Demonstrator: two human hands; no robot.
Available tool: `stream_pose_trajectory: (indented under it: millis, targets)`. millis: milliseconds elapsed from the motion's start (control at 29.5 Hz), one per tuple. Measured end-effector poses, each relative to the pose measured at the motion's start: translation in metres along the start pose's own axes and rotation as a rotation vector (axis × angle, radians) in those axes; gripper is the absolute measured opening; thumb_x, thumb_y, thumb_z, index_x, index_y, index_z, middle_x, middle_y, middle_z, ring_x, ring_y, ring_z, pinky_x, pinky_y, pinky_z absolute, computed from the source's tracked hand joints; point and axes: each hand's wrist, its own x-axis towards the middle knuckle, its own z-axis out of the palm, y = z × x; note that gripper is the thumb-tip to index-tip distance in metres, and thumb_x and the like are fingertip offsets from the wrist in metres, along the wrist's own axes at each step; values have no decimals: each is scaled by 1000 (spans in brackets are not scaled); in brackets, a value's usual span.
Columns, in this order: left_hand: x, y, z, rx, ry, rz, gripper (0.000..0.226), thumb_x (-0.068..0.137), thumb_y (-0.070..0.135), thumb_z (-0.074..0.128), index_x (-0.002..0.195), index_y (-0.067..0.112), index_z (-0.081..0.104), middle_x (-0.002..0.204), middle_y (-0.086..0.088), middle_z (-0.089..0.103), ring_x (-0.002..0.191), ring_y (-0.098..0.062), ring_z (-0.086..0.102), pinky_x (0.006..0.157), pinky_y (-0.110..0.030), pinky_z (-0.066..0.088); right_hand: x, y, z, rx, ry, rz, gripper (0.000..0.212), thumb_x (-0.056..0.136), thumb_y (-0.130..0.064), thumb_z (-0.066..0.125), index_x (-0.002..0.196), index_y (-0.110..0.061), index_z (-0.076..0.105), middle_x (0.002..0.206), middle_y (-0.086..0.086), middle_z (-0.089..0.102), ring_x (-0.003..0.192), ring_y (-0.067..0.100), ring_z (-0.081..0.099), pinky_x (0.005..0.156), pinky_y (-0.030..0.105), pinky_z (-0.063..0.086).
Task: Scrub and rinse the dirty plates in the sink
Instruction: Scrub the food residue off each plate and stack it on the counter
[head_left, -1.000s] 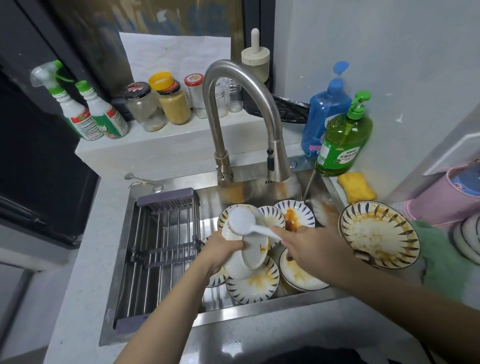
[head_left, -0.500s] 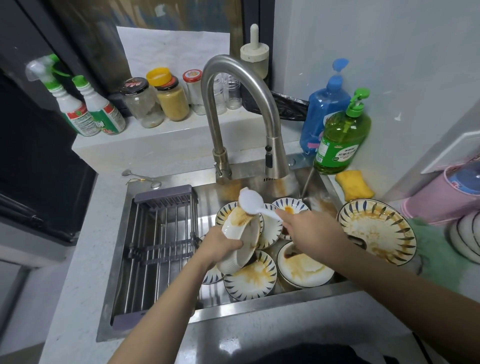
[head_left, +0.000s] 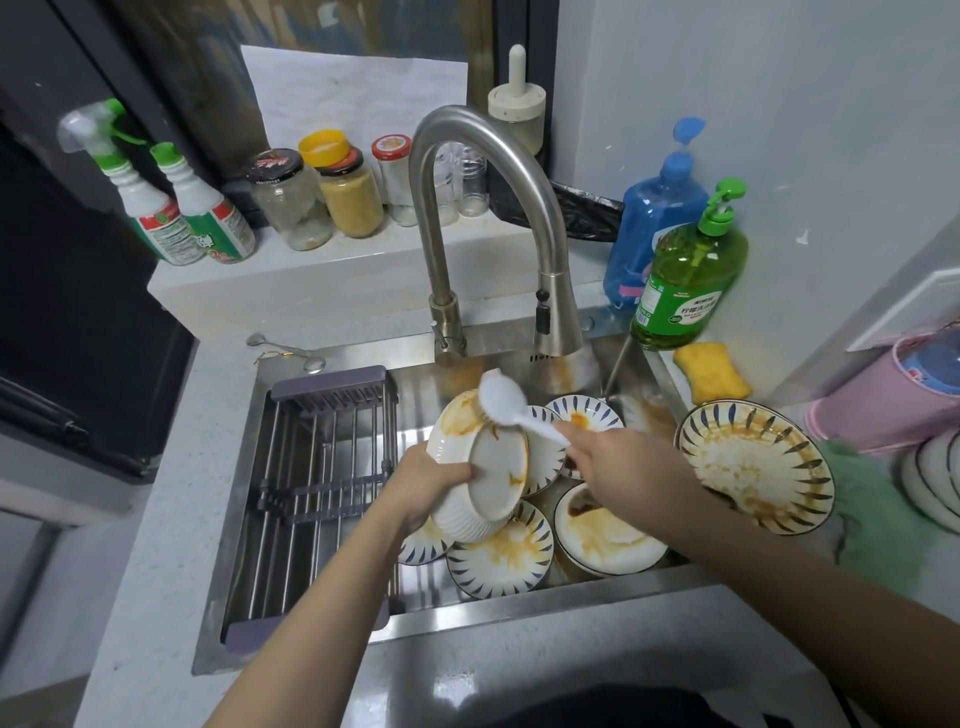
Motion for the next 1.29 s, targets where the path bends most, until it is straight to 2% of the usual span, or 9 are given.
stream_pose_trajectory:
  millis: [272, 373, 441, 543, 645, 849, 1018, 1188, 1290]
  targets:
    - [-4, 1, -9, -62, -28, 5, 74, 34, 24, 83, 104, 7, 66, 108, -15, 70, 107, -36, 63, 96, -52, 50, 1, 0, -7, 198, -28, 17, 36, 102, -27, 33, 135, -34, 46, 65, -6, 53, 55, 14, 52, 49, 28, 42]
    - [-10, 3, -10, -22, -55, -3, 64, 43, 19, 85, 102, 7, 64, 100, -12, 69, 89, -30, 64, 67, -31, 58, 13, 14, -8, 300, -103, 118, 36, 100, -27, 36, 131, -36, 51, 70, -6, 58, 62, 17, 59, 52, 28, 43]
    - [-11, 4, -12, 46, -59, 15, 46, 60, 11, 83, 101, 8, 63, 90, -6, 66, 75, -21, 59, 47, -18, 48, 11, 7, -13, 308, -116, 44, 36, 100, -28, 35, 131, -38, 50, 75, -5, 63, 63, 17, 61, 52, 29, 44]
    - [-10, 4, -14, 57, -44, 25, 59, 43, 24, 84, 97, 10, 67, 95, -6, 71, 89, -27, 65, 73, -31, 55, 10, 2, -23, 297, -84, -22, 37, 100, -28, 36, 133, -39, 49, 79, -4, 63, 62, 14, 58, 54, 30, 47]
    - [-11, 4, -19, 66, -30, 41, 66, 36, 29, 82, 99, 12, 68, 101, -8, 72, 98, -29, 65, 89, -44, 52, 19, 18, -20, 318, -140, 101, 37, 101, -27, 37, 133, -36, 52, 72, -8, 57, 55, 7, 49, 49, 25, 39]
    - [-10, 7, -25, 269, -70, 85, 66, 38, 39, 72, 97, 12, 67, 99, -9, 71, 93, -26, 65, 83, -41, 53, 18, 14, -28, 404, -125, 6, 34, 100, -30, 40, 128, -41, 55, 81, -3, 68, 66, 17, 63, 55, 31, 47]
    - [-12, 7, -28, 286, -95, 106, 62, 38, 40, 71, 94, 12, 67, 97, -10, 70, 87, -22, 63, 74, -31, 49, 28, 29, -12, 456, -217, 142, 36, 99, -29, 43, 134, -34, 54, 83, -2, 68, 66, 16, 57, 52, 25, 39]
    - [-10, 5, -29, 255, -88, 91, 66, 38, 38, 74, 98, 11, 68, 99, -9, 72, 94, -26, 66, 83, -38, 53, 25, 22, -17, 496, -139, 46, 36, 98, -34, 43, 131, -46, 50, 91, -4, 71, 74, 18, 65, 63, 30, 52]
    - [-10, 1, -30, 22, -69, 47, 67, 38, 24, 82, 102, 9, 68, 103, -12, 72, 103, -35, 64, 92, -49, 52, 24, 30, -10, 448, -212, 125, 36, 100, -29, 43, 134, -36, 52, 97, 2, 68, 65, 14, 58, 57, 27, 47]
